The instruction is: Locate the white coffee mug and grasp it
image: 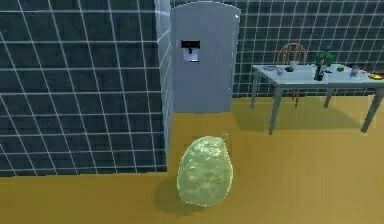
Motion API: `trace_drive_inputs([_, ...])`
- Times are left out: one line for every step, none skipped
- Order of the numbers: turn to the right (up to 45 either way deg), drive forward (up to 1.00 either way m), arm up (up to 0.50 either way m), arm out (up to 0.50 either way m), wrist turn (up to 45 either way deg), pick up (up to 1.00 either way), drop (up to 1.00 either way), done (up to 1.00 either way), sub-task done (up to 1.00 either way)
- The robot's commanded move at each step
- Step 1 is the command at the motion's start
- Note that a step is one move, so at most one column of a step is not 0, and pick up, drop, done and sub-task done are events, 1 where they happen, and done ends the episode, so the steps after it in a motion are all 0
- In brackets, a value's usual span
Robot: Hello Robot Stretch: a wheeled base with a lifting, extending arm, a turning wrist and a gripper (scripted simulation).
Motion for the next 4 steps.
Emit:
trace_drive_inputs([0.0, 0.25, 0.00, 0.00, 0.0, 0.00, 0.00, 0.00, 0.00])
trace_drive_inputs([45.0, 0.00, 0.00, 0.00, 0.0, 0.00, 0.00, 0.00, 0.00])
trace_drive_inputs([21.0, 0.00, 0.00, 0.00, 0.0, 0.00, 0.00, 0.00, 0.00])
trace_drive_inputs([0.0, 0.60, 0.00, 0.00, 0.0, 0.00, 0.00, 0.00, 0.00])
